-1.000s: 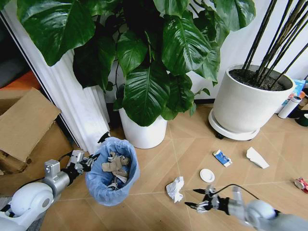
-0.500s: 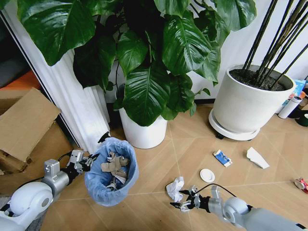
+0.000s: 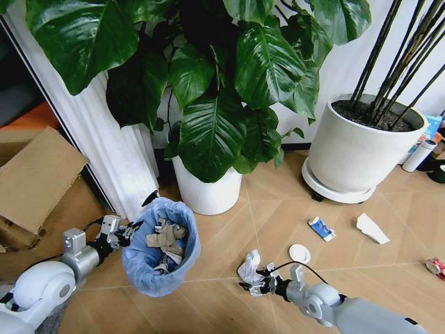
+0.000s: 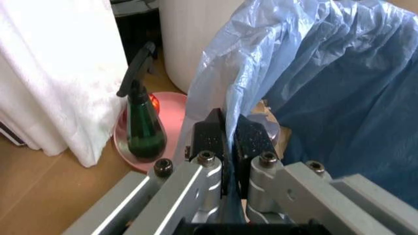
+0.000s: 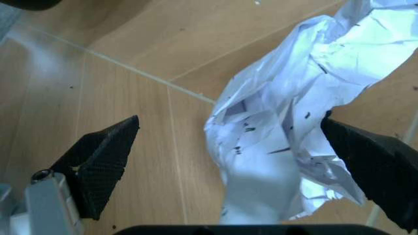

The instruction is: Pick up the trash bin and place the garbage on the floor into it.

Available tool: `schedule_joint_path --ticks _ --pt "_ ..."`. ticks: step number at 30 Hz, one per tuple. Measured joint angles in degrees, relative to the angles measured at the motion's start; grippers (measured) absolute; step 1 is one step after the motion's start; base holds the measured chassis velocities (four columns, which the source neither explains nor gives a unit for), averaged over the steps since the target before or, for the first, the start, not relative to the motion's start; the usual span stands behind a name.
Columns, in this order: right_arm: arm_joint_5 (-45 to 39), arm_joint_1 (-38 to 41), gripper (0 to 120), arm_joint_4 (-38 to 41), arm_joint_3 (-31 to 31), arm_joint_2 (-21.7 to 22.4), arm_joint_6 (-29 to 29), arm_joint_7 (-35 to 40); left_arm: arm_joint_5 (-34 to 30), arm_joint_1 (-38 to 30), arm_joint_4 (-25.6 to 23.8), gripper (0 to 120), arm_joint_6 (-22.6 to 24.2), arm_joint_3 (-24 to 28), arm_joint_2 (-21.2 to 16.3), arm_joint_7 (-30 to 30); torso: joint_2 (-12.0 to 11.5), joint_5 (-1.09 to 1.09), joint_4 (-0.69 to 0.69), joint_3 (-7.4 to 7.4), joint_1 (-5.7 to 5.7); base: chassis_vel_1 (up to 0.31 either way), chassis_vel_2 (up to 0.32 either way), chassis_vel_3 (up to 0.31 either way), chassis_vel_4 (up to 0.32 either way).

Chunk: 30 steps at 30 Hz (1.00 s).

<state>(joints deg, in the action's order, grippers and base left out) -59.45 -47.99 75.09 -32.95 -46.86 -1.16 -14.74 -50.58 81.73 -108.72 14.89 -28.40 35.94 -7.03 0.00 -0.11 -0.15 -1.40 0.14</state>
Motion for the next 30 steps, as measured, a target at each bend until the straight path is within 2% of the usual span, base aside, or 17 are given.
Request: schedule_joint_path --ticks 3,5,6,9,10,11,14,15,18,19,22,23,26,28,29,30 --pt "-0.13 -0.08 98 0.13 0.12 0.01 -0.6 0.84 -0.01 -0.04 0.03 0 0.0 0.0 0.02 -0.01 0.0 0.0 0.0 0.0 0.0 0.0 0.0 0.0 0.0" --pt "-0.19 -0.15 87 0.17 0.2 0.08 -1.22 1.23 -0.01 -0.06 0.07 0 0.0 0.03 0.07 -0.02 0.0 0.0 0.0 0.0 0.0 0.0 0.0 0.0 0.0" --pt "-0.19 -0.15 87 0.17 0.2 0.08 -1.22 1.23 -0.01 -0.06 0.07 0 0.0 0.03 0.07 -0.02 0.0 0.0 0.0 0.0 0.0 0.0 0.0 0.0 0.0" --pt "-0.35 -0.16 74 0.38 0.2 0.29 -1.91 1.47 -0.04 -0.2 0.14 0 -0.01 0.09 0.03 -0.03 0.0 0.0 0.0 0.0 0.0 0.0 0.0 0.0 0.0" --pt "-0.61 -0.13 67 0.52 0.19 0.41 -2.27 1.71 -0.08 -0.32 0.16 0 -0.01 0.09 0.01 -0.03 0.0 0.0 0.0 0.0 0.0 0.0 0.0 0.0 0.0" --pt "-0.61 -0.13 67 0.52 0.19 0.41 -2.27 1.71 -0.08 -0.32 0.16 0 -0.01 0.09 0.01 -0.03 0.0 0.0 0.0 0.0 0.0 0.0 0.0 0.0 0.0" --pt "-0.96 -0.12 53 1.01 0.19 0.54 -2.64 1.92 -0.13 -0.37 0.18 0 -0.02 0.15 0.0 -0.03 0.0 0.0 0.0 0.0 0.0 0.0 0.0 0.0 0.0" --pt "-0.96 -0.12 53 1.01 0.19 0.54 -2.64 1.92 -0.13 -0.37 0.18 0 -0.02 0.15 0.0 -0.03 0.0 0.0 0.0 0.0 0.0 0.0 0.0 0.0 0.0" --pt "-1.03 -0.26 40 1.54 0.3 0.66 -2.86 1.95 -0.13 -0.37 0.2 0 -0.02 0.16 0.06 -0.06 0.0 0.01 0.0 0.0 0.0 0.0 0.0 0.0 0.0" --pt "-1.03 -0.26 40 1.54 0.3 0.66 -2.86 1.95 -0.13 -0.37 0.2 0 -0.02 0.16 0.06 -0.06 0.0 0.01 0.0 0.0 0.0 0.0 0.0 0.0 0.0" --pt "-1.03 -0.45 25 1.98 0.48 0.83 -3.05 1.9 -0.07 -0.23 0.26 0 -0.08 0.25 0.16 -0.17 0.0 0.0 0.0 0.0 0.0 0.0 0.0 0.0 0.0" --pt "-1.03 -0.45 25 1.98 0.48 0.83 -3.05 1.9 -0.07 -0.23 0.26 0 -0.08 0.25 0.16 -0.17 0.0 0.0 0.0 0.0 0.0 0.0 0.0 0.0 0.0" --pt "-1.02 -0.75 11 2.48 0.98 0.99 -3.26 1.69 0.04 -0.16 0.36 0 -0.15 0.46 0.18 -0.34 0.0 0.0 0.0 0.0 0.0 0.0 0.0 0.0 0.0" --pt "-0.97 -0.88 8 2.57 1.2 1.03 -3.27 1.58 0.05 -0.16 0.41 0 -0.17 0.51 0.19 -0.39 0.0 0.0 0.0 0.0 0.0 0.0 0.0 0.0 0.0" --pt "-0.61 -1.39 0 2.78 2.0 1.28 -3.27 1.18 0.08 -0.17 0.55 0 -0.22 0.64 0.15 -0.55 0.0 0.01 0.0 0.0 0.0 0.0 0.0 0.0 0.0" --pt "-0.19 -1.72 0 2.91 2.53 1.47 -3.21 0.83 0.08 -0.22 0.64 0 -0.25 0.68 0.13 -0.64 0.0 0.0 0.0 0.0 0.0 0.0 0.0 0.0 0.0"
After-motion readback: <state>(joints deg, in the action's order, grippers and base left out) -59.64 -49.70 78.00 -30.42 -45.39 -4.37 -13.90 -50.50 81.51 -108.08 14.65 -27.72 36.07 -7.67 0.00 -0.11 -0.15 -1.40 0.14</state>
